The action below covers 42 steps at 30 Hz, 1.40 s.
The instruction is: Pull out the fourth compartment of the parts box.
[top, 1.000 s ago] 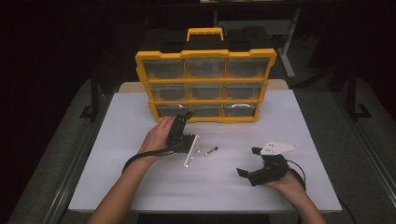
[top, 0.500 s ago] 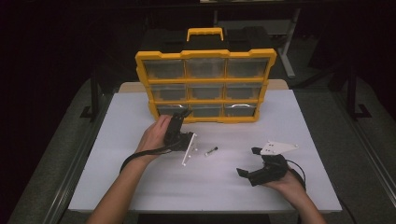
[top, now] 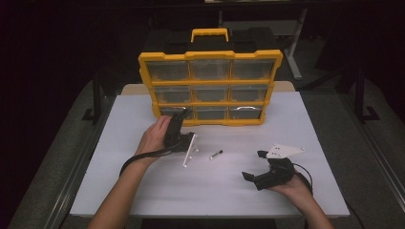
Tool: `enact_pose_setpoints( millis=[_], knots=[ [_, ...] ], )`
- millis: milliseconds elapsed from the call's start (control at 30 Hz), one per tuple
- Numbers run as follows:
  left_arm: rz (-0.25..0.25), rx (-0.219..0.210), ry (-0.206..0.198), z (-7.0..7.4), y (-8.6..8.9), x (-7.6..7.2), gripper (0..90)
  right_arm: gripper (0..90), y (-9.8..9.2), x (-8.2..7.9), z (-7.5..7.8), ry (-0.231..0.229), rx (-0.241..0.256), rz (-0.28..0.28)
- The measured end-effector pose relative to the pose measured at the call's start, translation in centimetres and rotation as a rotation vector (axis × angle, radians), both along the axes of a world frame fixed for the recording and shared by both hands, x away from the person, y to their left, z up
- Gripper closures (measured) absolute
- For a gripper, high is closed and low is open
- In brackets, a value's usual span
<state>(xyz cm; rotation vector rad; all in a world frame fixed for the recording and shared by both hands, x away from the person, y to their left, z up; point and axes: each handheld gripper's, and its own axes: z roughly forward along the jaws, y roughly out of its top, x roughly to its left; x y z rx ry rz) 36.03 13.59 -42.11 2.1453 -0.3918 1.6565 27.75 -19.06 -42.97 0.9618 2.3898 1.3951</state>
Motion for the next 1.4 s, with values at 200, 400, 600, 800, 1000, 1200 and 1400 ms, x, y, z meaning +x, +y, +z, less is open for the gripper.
enact_pose_setpoints(
  millis=[200, 400, 600, 800, 1000, 1200, 1400],
  knots=[
    [0.013, 0.006, -0.012, 0.2, 0.4, 0.1, 0.0, 0.2, 0.0, 0.0, 0.0, 0.001, 0.001, 0.001],
    [0.021, 0.001, -0.01, 0.1, 0.6, 0.3, 0.0, 0.2, 0.0, 0.0, 0.0, 0.001, -0.001, 0.001],
    [0.024, 0.004, -0.015, 0.1, 0.8, 0.4, 0.1, 0.2, 0.0, 0.0, 0.0, 0.001, 0.001, 0.001],
    [0.034, 0.011, -0.031, 0.4, 1.4, 0.5, 0.1, 0.1, 0.0, 0.0, 0.0, 0.0, -0.001, 0.002],
    [0.035, -0.005, -0.039, 0.9, 1.9, 0.8, 0.1, 0.1, 0.0, 0.1, 0.0, 0.002, 0.001, 0.001],
    [0.042, 0.002, -0.053, 1.3, 2.2, 0.8, 0.1, 0.1, 0.0, 0.1, 0.0, 0.002, 0.002, 0.0],
    [0.043, -0.002, -0.074, 1.8, 2.6, 1.0, 0.1, 0.1, 0.1, 0.1, 0.0, 0.003, 0.001, 0.001]
  ],
)
